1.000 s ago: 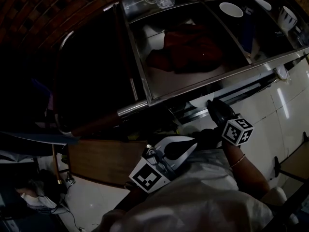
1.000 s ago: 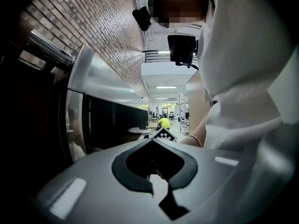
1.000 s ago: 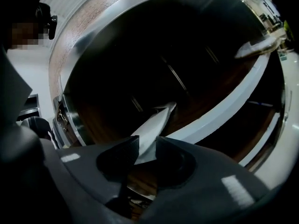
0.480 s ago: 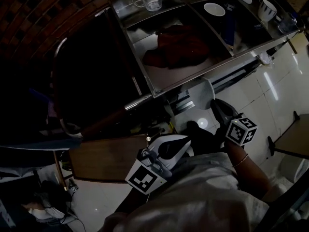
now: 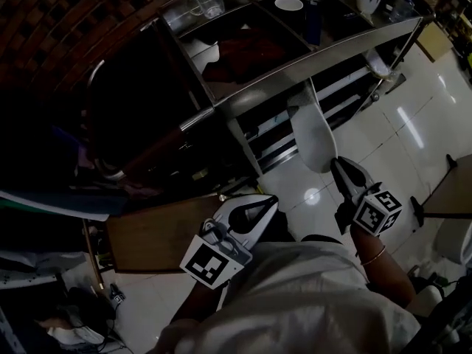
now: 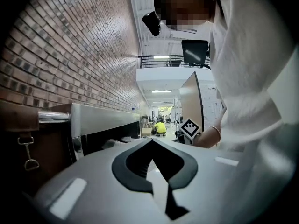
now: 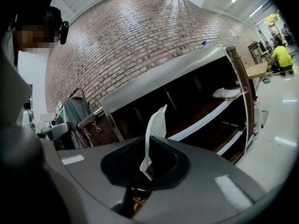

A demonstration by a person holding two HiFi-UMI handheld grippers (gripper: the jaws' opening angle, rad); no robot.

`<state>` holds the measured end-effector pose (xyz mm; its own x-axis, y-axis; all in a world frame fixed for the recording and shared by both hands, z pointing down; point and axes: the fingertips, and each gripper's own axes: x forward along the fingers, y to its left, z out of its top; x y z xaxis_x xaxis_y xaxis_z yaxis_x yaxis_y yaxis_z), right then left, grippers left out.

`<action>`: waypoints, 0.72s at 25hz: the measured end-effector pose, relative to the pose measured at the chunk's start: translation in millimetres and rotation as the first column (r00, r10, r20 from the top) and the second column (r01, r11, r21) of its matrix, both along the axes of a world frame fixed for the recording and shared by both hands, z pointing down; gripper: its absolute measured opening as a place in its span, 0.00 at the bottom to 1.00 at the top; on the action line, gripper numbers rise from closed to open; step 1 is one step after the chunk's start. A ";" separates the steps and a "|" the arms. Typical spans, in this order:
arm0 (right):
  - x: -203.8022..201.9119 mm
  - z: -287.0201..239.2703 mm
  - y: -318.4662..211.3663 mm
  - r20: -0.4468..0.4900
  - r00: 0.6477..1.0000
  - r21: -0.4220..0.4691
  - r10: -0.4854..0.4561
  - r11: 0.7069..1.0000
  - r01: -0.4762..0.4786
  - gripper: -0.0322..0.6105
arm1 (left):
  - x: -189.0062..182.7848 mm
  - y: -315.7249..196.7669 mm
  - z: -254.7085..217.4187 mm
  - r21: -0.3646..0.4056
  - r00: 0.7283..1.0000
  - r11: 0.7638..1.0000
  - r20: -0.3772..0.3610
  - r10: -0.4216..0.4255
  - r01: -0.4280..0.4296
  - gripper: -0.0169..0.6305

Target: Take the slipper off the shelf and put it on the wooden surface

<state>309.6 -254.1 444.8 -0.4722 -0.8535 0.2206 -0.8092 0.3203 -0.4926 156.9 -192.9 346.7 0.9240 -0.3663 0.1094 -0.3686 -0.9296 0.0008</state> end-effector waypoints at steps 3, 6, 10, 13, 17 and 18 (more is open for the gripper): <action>8.5 -4.8 31.5 0.021 1.000 0.005 0.007 1.000 -0.007 0.09 | 12.4 32.7 -19.8 0.019 0.999 1.000 -0.035 0.015 -0.014 0.01; 10.3 -17.1 71.4 0.012 1.000 0.023 -0.015 1.000 0.015 0.09 | 23.3 72.9 -41.7 0.000 0.994 1.000 -0.109 0.012 -0.012 0.01; 6.4 -36.0 121.9 -0.029 0.997 0.117 -0.068 0.991 0.071 0.09 | 28.8 126.4 -41.2 0.016 0.993 1.000 -0.120 0.009 -0.007 0.01; 4.9 -45.7 160.0 -0.037 0.995 0.152 -0.094 0.984 0.098 0.09 | 29.4 168.1 -41.5 0.026 0.988 1.000 -0.153 -0.005 0.009 0.01; -6.2 -61.9 207.4 0.003 0.992 0.183 -0.129 0.975 0.126 0.09 | 23.4 217.8 -36.1 0.027 0.991 0.999 -0.130 -0.040 0.044 0.01; -9.3 -64.4 218.2 0.007 0.990 0.182 -0.142 0.974 0.138 0.09 | 22.9 227.5 -38.6 0.028 0.989 0.998 -0.139 -0.049 0.053 0.01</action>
<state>300.2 -35.9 380.4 -0.5925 -0.8035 0.0581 -0.7405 0.5148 -0.4320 179.8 34.5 308.1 0.9094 -0.4148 -0.0303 -0.4141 -0.9098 0.0264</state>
